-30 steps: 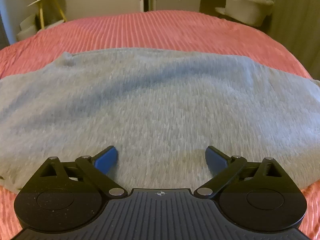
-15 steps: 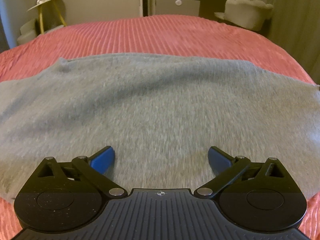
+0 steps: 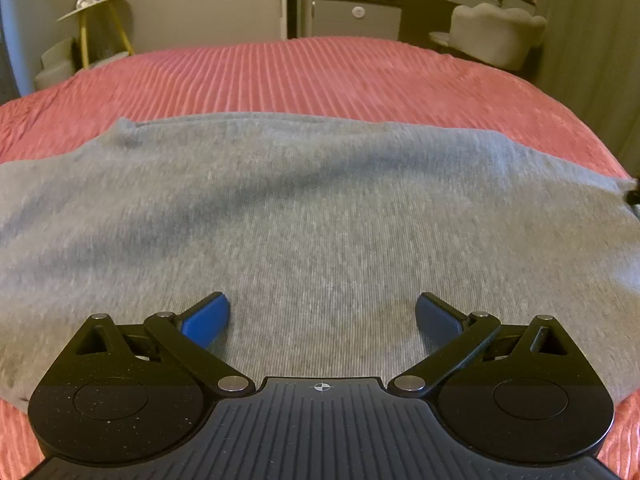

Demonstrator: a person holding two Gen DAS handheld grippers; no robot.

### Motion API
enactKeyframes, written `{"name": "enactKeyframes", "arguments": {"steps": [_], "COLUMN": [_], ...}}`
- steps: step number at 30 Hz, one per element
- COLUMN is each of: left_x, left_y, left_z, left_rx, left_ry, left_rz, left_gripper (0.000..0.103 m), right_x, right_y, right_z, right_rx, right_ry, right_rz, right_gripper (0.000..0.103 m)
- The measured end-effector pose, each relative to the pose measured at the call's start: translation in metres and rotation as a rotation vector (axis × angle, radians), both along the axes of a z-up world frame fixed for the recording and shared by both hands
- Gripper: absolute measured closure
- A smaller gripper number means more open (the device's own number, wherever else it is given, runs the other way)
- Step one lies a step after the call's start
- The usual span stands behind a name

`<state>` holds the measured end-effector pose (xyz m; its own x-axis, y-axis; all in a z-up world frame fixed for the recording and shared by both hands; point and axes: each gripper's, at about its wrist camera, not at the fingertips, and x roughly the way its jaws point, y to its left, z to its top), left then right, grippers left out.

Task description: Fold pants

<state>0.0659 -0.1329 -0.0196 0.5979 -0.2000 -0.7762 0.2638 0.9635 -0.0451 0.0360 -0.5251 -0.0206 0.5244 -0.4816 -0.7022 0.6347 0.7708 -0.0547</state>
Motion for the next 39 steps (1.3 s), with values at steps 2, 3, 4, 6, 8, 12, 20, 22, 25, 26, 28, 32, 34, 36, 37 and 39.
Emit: {"name": "enactKeyframes", "arguments": {"steps": [2,3,4,6,8,12,20,22,25,26,28,32,34,36,37,39], "left_x": [0.0,0.0,0.0,0.0,0.0,-0.002,-0.011,-0.013,-0.015,-0.016,-0.016,-0.017,-0.016,-0.016,-0.016,-0.014], "left_y": [0.0,-0.001,-0.001,-0.002,-0.001,0.002,0.038,0.045,0.045,0.044,0.038,0.039,0.042,0.045,0.046,0.046], "left_z": [0.0,-0.001,-0.001,-0.001,-0.001,0.002,0.022,0.026,0.03,0.031,0.031,0.028,0.028,0.026,0.026,0.024], "left_rx": [0.002,0.005,0.007,0.008,0.005,-0.003,-0.129,-0.161,-0.169,-0.164,-0.148,-0.14,-0.153,-0.173,-0.179,-0.177], "left_ry": [-0.002,-0.004,-0.006,-0.005,-0.004,0.007,0.013,0.018,0.008,0.001,-0.003,0.023,0.038,0.053,0.06,0.07], "left_rz": [0.001,0.001,0.002,0.003,0.003,0.003,0.11,0.125,0.104,0.095,0.073,0.071,0.087,0.102,0.109,0.116], "left_gripper": [0.0,0.0,0.0,0.0,0.0,0.0,0.001,0.001,0.001,0.001,0.001,0.001,0.001,0.001,0.001,0.001], "right_x": [0.002,-0.003,-0.009,-0.036,-0.06,-0.095,-0.109,-0.136,-0.195,-0.213,-0.24,-0.252,-0.255,-0.249,-0.246,-0.236], "right_y": [0.01,0.016,0.024,0.045,0.079,0.154,0.15,0.122,0.076,0.065,0.05,0.04,0.035,0.035,0.033,0.028], "right_z": [0.009,0.014,0.02,0.032,0.032,-0.001,-0.008,-0.002,0.001,-0.003,-0.014,-0.023,-0.021,-0.02,-0.024,-0.032], "right_rx": [-0.154,-0.174,-0.16,-0.04,0.054,0.152,-0.229,-0.095,0.299,0.398,0.536,0.619,0.637,0.646,0.66,0.672], "right_ry": [0.051,0.04,0.006,-0.116,-0.176,-0.151,0.127,0.054,-0.222,-0.293,-0.404,-0.52,-0.55,-0.584,-0.592,-0.6], "right_rz": [-0.074,-0.105,-0.115,-0.053,0.047,0.248,0.047,-0.1,-0.312,-0.386,-0.478,-0.465,-0.462,-0.454,-0.454,-0.46], "right_gripper": [0.08,0.08,0.08,0.079,0.071,0.029,0.017,0.017,0.017,0.017,0.017,0.018,0.02,0.025,0.03,0.047]}}
